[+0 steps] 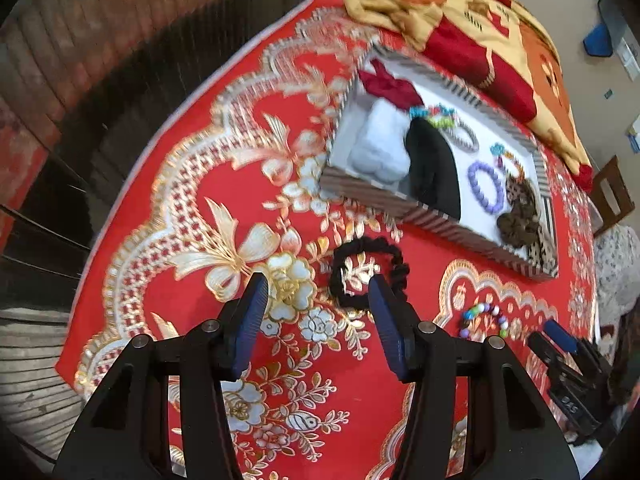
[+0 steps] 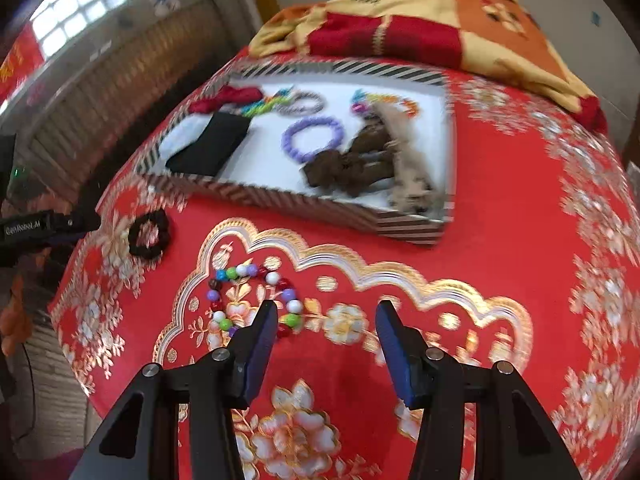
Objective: Organize jewelry
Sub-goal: 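Grasp the black scrunchie with the left gripper while the right grasps the multicolour bead bracelet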
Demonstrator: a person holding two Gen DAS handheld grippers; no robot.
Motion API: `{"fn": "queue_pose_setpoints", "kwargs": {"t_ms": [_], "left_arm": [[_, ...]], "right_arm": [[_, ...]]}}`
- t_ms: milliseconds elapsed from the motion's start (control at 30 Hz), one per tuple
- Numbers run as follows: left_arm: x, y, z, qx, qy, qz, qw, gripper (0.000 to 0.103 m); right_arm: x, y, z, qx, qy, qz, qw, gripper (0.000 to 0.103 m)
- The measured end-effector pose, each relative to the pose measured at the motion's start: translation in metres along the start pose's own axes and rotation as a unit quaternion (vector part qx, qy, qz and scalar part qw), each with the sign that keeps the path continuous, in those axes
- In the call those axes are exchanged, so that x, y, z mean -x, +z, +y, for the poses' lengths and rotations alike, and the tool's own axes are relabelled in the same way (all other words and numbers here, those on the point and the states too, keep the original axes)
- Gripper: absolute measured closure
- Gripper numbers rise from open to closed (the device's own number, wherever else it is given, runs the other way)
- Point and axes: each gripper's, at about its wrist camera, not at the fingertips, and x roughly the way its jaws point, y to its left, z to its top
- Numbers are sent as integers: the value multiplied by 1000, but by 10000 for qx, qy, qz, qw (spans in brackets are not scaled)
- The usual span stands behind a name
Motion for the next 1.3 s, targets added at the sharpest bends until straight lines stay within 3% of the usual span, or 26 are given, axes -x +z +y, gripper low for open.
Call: {"fn": "queue_pose_setpoints", "kwargs": {"t_ms": [267,367,533,600,633,700,767,1300], "left_arm": [[-32,6,-6,-328,83,284,9990,50],[-45,12,-12,-552,311,286,9976,50],[-61,16,-22,-791,446,351,9953,50],[-63,16,-25,-921,443,244,9945,51],[-63,17,-26,-951,443,204,9943,55],[-62,18,-28,-997,411,149,9941,84],[-63,20,-26,-965,239,264,9947,90],[28,29,-45,-944,-325,-423,9941,93]], "right_arm": [[-37,12,22,659,-443,231,9966,57],[-36,16,20,669,-415,138,9968,62],[-34,19,20,750,-357,117,9965,78],[-33,19,20,747,-333,141,9966,92],[-32,19,19,736,-290,168,9967,92],[-31,18,19,688,-227,159,9972,94],[-22,18,17,640,-180,75,9978,94],[55,47,16,734,-233,-779,9940,94]]}}
